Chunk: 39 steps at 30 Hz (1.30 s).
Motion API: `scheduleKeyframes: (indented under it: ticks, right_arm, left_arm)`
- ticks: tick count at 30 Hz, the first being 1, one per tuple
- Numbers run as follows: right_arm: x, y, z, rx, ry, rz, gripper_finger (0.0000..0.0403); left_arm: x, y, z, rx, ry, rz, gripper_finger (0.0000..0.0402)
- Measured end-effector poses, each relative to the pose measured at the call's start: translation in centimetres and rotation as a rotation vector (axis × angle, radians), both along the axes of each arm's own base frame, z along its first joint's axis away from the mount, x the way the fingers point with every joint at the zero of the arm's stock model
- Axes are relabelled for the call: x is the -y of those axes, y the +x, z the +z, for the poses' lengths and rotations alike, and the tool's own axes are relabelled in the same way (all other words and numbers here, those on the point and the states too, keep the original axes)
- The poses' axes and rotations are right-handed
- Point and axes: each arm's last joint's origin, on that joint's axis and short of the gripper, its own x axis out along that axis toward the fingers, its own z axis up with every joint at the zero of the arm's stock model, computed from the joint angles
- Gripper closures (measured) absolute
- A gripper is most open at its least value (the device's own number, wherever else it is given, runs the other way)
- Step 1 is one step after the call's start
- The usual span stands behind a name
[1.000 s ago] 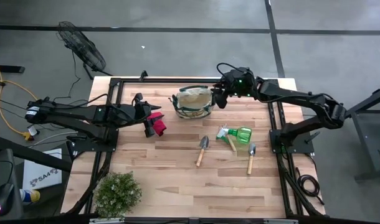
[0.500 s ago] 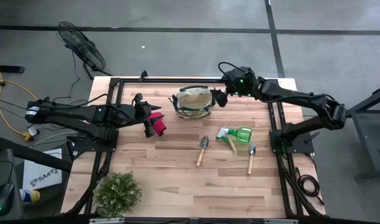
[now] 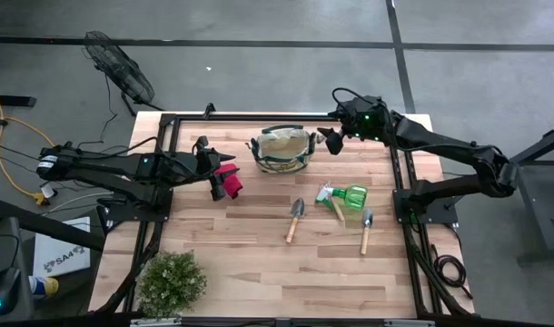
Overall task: Pick & Place Garden tools in Gardening bag
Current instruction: Put the green shear scissors into the gardening bag, then put the right brown trowel into the gardening bag
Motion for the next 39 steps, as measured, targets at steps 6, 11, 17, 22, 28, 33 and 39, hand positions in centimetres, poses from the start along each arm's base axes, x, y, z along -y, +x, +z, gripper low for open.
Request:
scheduleKeyframes:
  ticks: [6,11,17,22,28,33,39]
  right_arm:
    - [-0.5,-1.2,0.2,-0.050,0.004,-0.037,0.0103]
    - [-0.7,-1.8,0.4,-0.046,0.042,-0.106,0.0103]
    - [-1.6,-3.3,0.4,-0.033,0.187,-0.192,0.0103]
    - [-3.0,-4.8,0.1,-0.062,0.355,-0.241,0.0103]
    - [-5.4,-6.2,-0.7,-0.162,0.578,-0.252,0.0103]
    - [-7.4,-7.4,-1.8,-0.330,0.724,-0.323,0.0103]
    - [-9.9,-7.9,-2.2,-0.436,0.860,-0.374,0.0103]
  left_arm:
    - [0.0,0.0,-0.1,-0.007,-0.002,0.001,0.0231]
    - [0.0,0.0,-0.1,-0.009,-0.002,0.002,0.0231]
    - [0.0,-0.1,-0.2,-0.018,-0.001,0.002,0.0231]
    - [0.0,-0.1,-0.2,-0.020,-0.001,0.002,0.0231]
    - [0.0,-0.1,-0.2,-0.025,0.000,0.002,0.0231]
    - [0.0,-0.1,-0.3,-0.031,-0.002,-0.002,0.0231]
    - [0.0,-0.2,-0.4,-0.049,-0.004,-0.005,0.0231]
